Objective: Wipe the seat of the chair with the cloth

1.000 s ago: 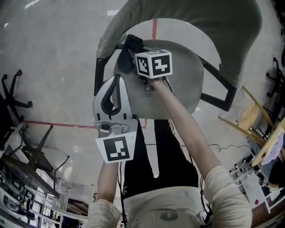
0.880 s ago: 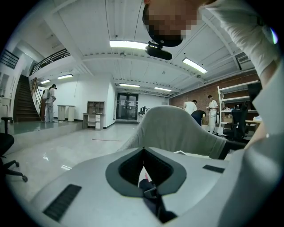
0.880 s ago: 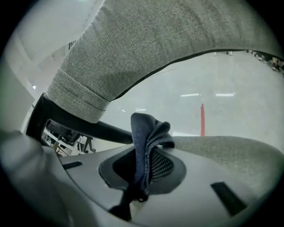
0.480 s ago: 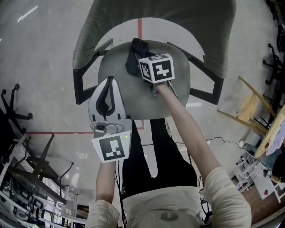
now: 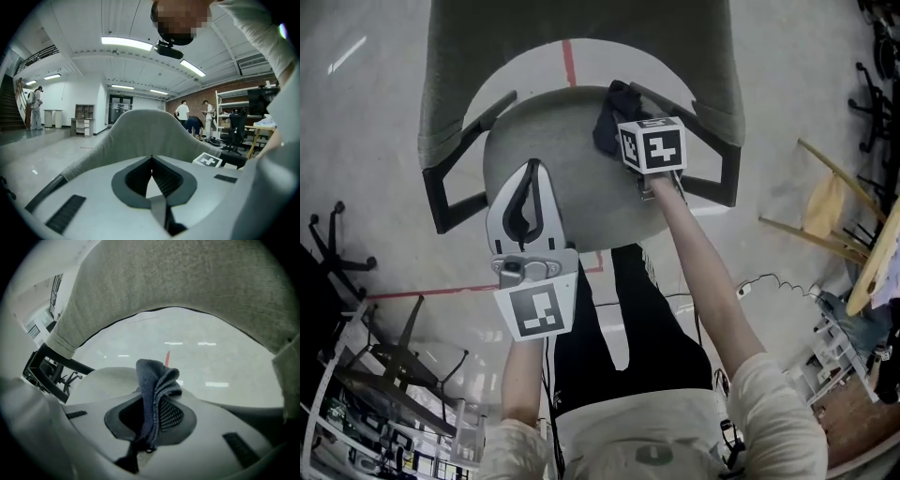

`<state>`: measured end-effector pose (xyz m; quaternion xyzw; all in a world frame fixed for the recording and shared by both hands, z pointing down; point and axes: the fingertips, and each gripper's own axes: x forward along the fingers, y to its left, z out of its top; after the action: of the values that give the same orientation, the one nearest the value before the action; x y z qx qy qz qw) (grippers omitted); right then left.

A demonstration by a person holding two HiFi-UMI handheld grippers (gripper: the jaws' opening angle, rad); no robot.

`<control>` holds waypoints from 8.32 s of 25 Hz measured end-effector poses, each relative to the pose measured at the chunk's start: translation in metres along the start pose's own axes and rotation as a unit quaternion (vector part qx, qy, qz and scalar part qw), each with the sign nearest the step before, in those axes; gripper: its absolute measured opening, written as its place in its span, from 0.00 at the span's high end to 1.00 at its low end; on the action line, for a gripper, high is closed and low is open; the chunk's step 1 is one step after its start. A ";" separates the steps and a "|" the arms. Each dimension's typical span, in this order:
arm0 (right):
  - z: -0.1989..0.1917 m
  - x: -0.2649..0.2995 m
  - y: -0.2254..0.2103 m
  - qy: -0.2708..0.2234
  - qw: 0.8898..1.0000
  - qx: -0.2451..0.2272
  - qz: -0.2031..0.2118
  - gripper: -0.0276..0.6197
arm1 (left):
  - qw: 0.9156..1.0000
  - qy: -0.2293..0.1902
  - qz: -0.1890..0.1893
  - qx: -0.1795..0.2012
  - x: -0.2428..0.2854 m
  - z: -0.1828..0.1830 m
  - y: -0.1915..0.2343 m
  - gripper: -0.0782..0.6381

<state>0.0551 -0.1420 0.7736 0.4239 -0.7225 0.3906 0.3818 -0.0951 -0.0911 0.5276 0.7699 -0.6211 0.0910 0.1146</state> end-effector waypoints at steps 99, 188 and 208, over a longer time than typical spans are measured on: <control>-0.120 -0.067 -0.007 0.034 0.997 -0.030 -0.058 0.87 | 0.997 0.041 -0.047 0.037 -0.051 -0.039 -0.002 0.88; -0.208 -0.104 0.021 0.075 0.995 0.044 -0.047 0.87 | 0.997 0.039 0.018 0.071 -0.089 -0.037 0.024 0.88; -0.224 -0.126 -0.056 0.082 0.991 0.050 -0.088 0.87 | 0.995 0.030 -0.027 0.094 -0.058 -0.028 -0.042 0.88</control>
<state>0.1997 0.0777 0.7660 0.4715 -0.6281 0.4244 0.4507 -0.0668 -0.0203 0.5352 0.7905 -0.5853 0.1691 0.0632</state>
